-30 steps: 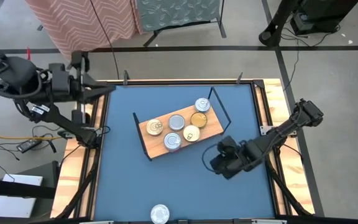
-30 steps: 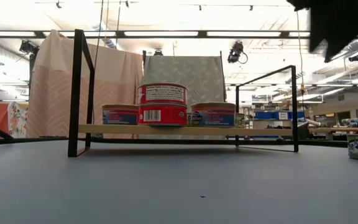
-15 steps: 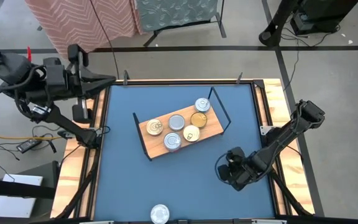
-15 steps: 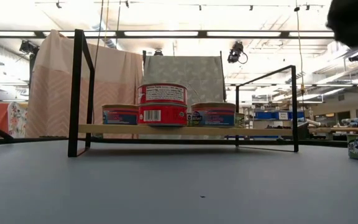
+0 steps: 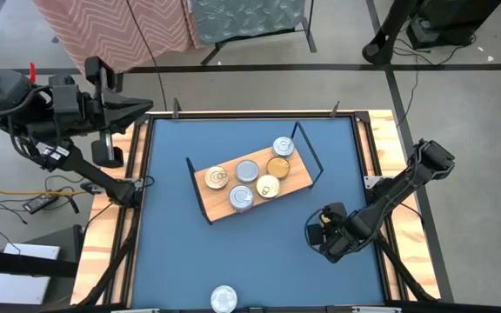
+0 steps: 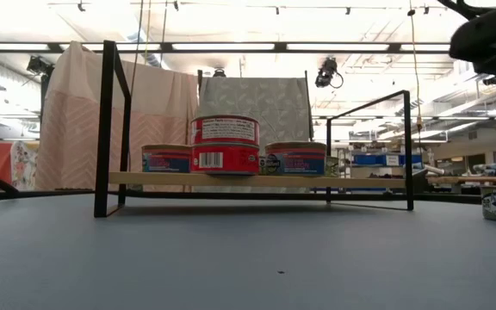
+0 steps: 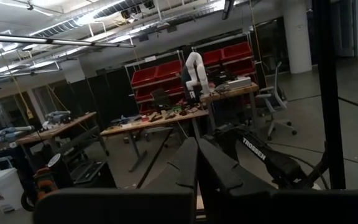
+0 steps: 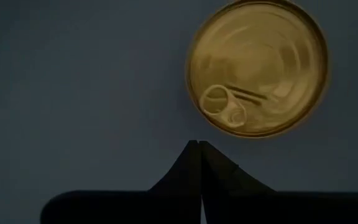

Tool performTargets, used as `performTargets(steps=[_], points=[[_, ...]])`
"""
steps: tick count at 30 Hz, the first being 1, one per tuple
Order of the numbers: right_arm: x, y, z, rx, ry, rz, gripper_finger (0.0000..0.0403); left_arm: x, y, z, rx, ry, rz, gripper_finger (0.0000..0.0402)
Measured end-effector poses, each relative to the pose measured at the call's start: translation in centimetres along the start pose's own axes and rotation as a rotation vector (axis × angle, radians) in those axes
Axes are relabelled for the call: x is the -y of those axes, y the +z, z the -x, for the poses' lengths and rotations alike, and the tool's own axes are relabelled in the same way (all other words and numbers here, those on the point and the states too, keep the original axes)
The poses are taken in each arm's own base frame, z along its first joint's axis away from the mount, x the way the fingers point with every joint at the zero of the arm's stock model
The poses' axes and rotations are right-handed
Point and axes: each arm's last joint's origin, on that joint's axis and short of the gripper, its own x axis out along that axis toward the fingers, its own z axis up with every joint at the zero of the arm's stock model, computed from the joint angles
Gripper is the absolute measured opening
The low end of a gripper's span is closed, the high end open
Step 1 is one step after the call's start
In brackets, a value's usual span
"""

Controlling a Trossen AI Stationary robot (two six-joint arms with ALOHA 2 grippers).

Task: Stack canned seafood by type on shelf
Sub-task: Stack the green tuna can on top of the green tuna can on the shelf

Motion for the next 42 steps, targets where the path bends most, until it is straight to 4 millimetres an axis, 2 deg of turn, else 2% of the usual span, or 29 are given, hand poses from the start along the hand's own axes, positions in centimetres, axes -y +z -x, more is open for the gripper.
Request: performTargets(steps=[4, 10, 13, 22, 36, 42], points=[[0.4, 0.0, -0.4, -0.024, -0.038, 0.003, 0.0002, -0.2, 0.1, 0.3, 0.005, 0.002, 0.003, 0.0013], [1.2, 0.7, -1.0, 0.033, -0.110, -0.001, 0.0001, -0.5, 0.1, 0.8, 0.011, 0.004, 0.008, 0.0013], [1.1, 1.0, -1.0, 0.057, -0.112, -0.006, 0.0000, -0.6, 0.2, 0.9, 0.018, -0.007, 0.010, 0.0013], [1.6, 0.9, -3.0, 0.014, -0.070, -0.019, 0.0000, -0.6, 0.2, 1.1, 0.025, -0.027, 0.012, 0.0013], [2.1, 0.0, -2.8, -0.118, -0.140, 0.002, 0.0000, -0.8, 0.3, 1.3, 0.031, -0.026, 0.014, 0.0013], [2.0, 0.5, -1.8, -0.013, -0.175, 0.002, 0.0000, -0.8, 0.3, 1.3, 0.034, -0.025, 0.006, 0.0013]])
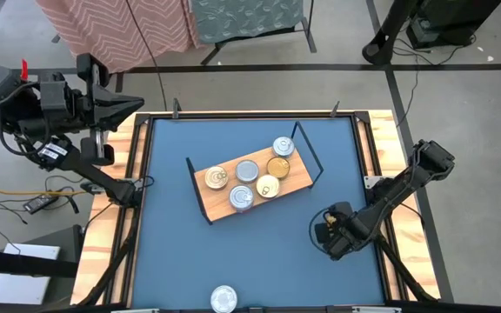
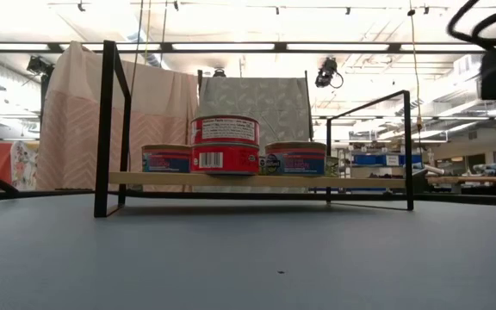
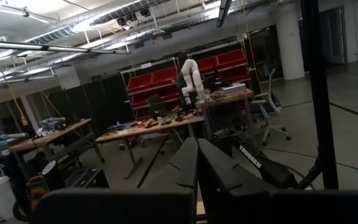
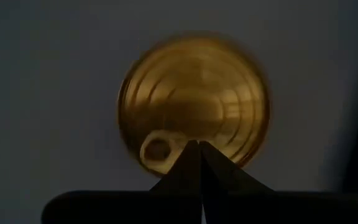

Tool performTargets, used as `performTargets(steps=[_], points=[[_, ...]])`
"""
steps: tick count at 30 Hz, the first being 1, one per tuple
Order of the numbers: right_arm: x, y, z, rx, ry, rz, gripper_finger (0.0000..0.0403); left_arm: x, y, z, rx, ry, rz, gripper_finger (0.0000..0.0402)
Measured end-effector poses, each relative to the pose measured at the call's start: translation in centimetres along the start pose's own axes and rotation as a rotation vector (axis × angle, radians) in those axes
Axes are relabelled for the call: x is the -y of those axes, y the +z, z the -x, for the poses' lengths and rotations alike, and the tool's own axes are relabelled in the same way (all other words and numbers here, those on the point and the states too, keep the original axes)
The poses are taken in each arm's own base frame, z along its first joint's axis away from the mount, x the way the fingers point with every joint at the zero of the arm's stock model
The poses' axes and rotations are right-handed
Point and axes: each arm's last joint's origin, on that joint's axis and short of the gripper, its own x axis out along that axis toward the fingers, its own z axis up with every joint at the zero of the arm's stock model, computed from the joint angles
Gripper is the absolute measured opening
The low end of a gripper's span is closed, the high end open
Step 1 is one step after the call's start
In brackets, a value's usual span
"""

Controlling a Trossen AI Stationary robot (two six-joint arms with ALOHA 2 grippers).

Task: Stack canned seafood by type on shelf
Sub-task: Stack the green tuna can on top of the green tuna can on the shelf

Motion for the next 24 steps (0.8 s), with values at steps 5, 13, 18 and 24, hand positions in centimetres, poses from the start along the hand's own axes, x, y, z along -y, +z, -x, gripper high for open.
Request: performTargets(steps=[5, 13, 18, 24], points=[[-0.3, 0.0, -0.1, -0.039, 0.012, 0.024, 0.0000, -0.1, 0.2, 0.0, 0.016, 0.006, -0.007, 0.0013], [-0.9, 0.0, -0.1, -0.023, 0.085, -0.002, 0.0000, 0.0, 0.1, 0.0, 0.014, -0.004, 0.018, 0.0013], [-1.4, 0.2, -0.1, -0.001, 0.127, -0.018, 0.0000, 0.0, 0.1, 0.0, 0.012, -0.008, 0.017, 0.0013], [-1.8, 0.3, -0.7, 0.017, 0.109, -0.003, 0.0000, 0.0, 0.1, 0.0, 0.011, -0.008, 0.020, 0.0013]])
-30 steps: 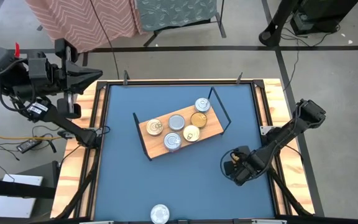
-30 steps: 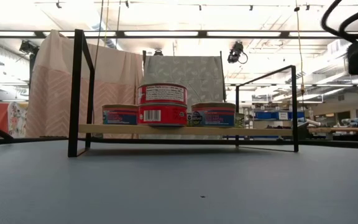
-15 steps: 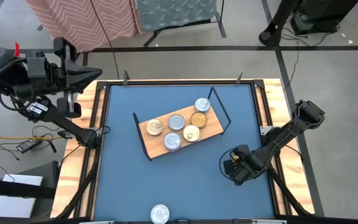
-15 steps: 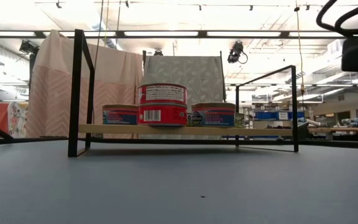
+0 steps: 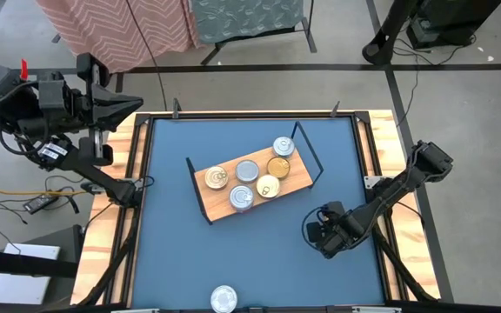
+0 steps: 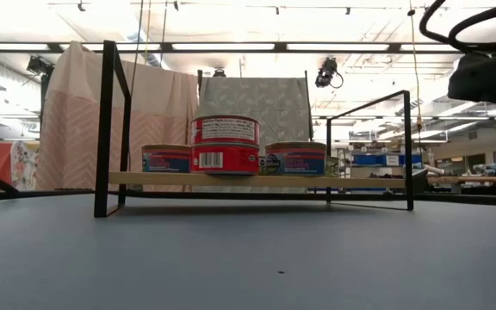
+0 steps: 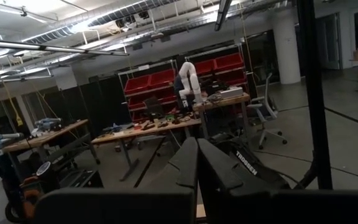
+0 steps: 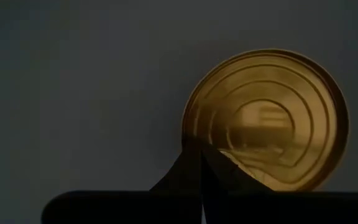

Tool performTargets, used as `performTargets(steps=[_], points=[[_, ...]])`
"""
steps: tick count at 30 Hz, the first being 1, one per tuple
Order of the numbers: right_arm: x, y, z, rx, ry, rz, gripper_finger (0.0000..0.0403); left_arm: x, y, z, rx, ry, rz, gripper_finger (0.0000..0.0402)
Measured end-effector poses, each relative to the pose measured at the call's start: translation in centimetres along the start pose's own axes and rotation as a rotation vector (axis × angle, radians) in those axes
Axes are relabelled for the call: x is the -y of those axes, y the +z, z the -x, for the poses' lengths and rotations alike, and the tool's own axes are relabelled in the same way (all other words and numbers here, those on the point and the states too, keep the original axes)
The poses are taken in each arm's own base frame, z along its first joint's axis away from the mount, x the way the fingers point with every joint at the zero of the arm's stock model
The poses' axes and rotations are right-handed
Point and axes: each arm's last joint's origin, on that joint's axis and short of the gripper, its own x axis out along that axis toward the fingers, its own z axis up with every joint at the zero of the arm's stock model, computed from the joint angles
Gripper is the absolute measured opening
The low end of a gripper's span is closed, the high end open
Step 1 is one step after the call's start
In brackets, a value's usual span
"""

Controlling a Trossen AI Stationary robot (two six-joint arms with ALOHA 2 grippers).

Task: Stack canned seafood by type on shelf
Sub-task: Stack the green tuna can on top of the green tuna can on the shelf

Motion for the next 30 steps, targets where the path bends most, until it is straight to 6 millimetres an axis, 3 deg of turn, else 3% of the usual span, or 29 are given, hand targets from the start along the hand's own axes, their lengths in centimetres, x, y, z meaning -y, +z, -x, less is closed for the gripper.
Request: performTargets(steps=[11, 23, 30], points=[[-1.5, 0.8, -1.5, 0.004, 0.051, -0.031, 0.0000, 0.2, 0.0, 0.0, 0.010, -0.043, 0.002, 0.0013], [-4.4, 1.2, -4.1, -0.022, 0.122, -0.006, 0.0000, 0.1, 0.0, 0.0, 0.007, -0.045, 0.001, 0.0013], [-5.1, 1.6, -3.1, 0.009, 0.131, 0.021, 0.0000, 0.2, -0.1, 0.0, 0.003, -0.046, -0.001, 0.0013]])
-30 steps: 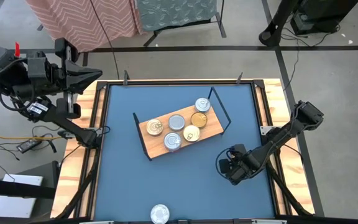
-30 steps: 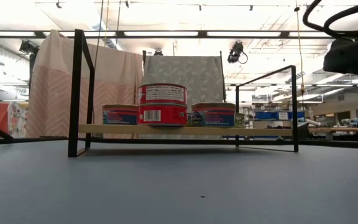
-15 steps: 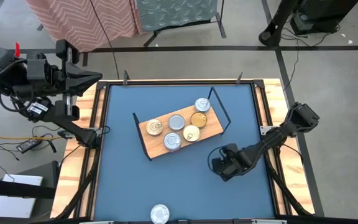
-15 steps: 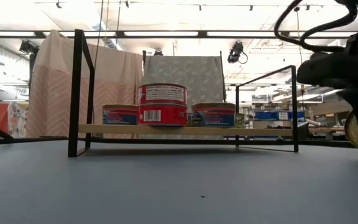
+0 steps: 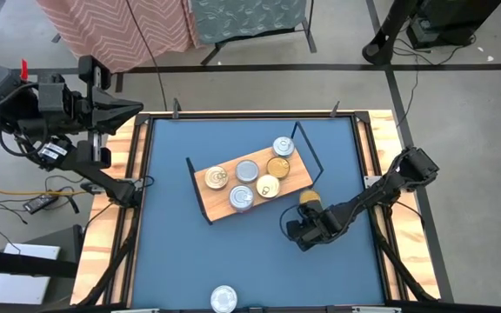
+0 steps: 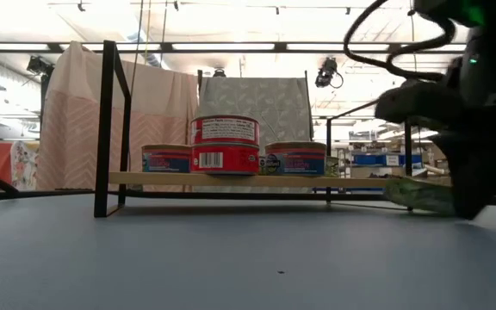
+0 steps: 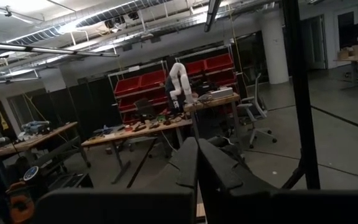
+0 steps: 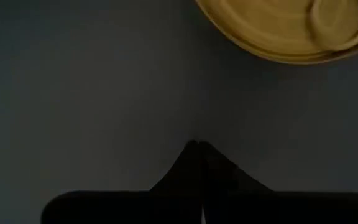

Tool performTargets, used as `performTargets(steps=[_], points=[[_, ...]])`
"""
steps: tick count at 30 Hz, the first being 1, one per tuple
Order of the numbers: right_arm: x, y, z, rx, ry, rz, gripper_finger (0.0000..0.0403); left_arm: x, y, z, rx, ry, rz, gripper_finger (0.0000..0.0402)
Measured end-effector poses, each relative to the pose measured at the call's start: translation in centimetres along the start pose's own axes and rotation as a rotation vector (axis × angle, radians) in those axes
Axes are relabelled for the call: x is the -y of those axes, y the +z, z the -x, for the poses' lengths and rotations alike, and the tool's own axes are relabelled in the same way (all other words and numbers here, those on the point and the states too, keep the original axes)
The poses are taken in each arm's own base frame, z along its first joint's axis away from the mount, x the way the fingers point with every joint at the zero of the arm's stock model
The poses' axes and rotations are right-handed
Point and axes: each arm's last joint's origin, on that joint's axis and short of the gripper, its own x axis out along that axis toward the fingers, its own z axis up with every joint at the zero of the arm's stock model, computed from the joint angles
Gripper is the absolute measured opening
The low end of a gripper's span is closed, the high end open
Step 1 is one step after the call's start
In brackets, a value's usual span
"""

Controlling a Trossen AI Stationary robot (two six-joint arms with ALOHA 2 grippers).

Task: Stack canned seafood by type on shelf
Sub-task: Stack the green tuna can on top of the green tuna can on the shelf

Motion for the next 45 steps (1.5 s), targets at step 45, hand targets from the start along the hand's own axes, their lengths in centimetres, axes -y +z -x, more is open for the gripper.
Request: performTargets(steps=[45], points=[[1.4, 0.6, 1.8, 0.035, -0.203, 0.020, 0.0000, 0.2, -0.1, 0.0, 0.000, -0.056, 0.041, 0.0013]])
